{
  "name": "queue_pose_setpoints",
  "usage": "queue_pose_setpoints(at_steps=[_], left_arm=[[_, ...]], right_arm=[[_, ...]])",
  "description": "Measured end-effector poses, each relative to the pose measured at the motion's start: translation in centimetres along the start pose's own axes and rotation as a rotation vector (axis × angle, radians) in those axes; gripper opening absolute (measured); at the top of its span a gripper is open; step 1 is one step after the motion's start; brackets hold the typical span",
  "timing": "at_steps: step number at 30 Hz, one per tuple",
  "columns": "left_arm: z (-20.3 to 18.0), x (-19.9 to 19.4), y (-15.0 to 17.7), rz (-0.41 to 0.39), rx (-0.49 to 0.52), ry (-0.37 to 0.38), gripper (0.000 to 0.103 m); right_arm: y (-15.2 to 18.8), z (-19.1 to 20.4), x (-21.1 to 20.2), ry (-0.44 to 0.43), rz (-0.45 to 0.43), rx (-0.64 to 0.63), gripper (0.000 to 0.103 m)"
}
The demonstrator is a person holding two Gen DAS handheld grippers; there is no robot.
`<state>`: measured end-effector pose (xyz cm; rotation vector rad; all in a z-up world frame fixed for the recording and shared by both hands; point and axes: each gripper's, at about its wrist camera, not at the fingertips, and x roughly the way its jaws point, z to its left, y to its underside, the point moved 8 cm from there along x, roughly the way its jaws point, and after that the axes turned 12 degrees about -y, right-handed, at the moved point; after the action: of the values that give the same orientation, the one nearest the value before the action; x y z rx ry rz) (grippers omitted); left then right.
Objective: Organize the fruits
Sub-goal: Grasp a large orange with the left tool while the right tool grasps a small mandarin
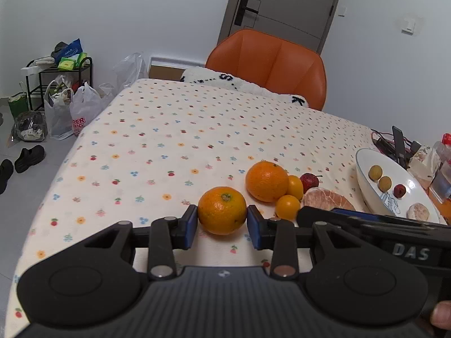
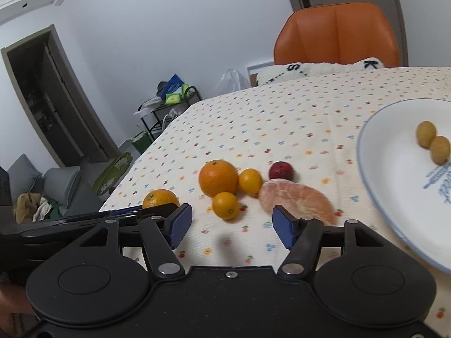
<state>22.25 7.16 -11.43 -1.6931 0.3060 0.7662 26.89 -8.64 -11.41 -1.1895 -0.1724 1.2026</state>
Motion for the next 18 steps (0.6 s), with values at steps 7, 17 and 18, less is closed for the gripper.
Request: queue_pose_setpoints(at_steps=[7,17,18], left_arm=[[1.6,-0.5,-0.2,-0.005,-0.012,-0.020,0.036],[2.2,-1.4,-0.9,-0.027,-0.014,-0.045,0.036],[2.0,-1.5,-1.0,-0.032,-0.011,-0.044,0.036]], right_arm=[[-0.2,0.6,2.1,0.017,0.028,-0.024,0.057],[-0.1,0.6,1.4,-0.001,0.023,-0.027,0.023],[0.0,0.5,1.0,-0.001,0.019,-0.022,0.023]])
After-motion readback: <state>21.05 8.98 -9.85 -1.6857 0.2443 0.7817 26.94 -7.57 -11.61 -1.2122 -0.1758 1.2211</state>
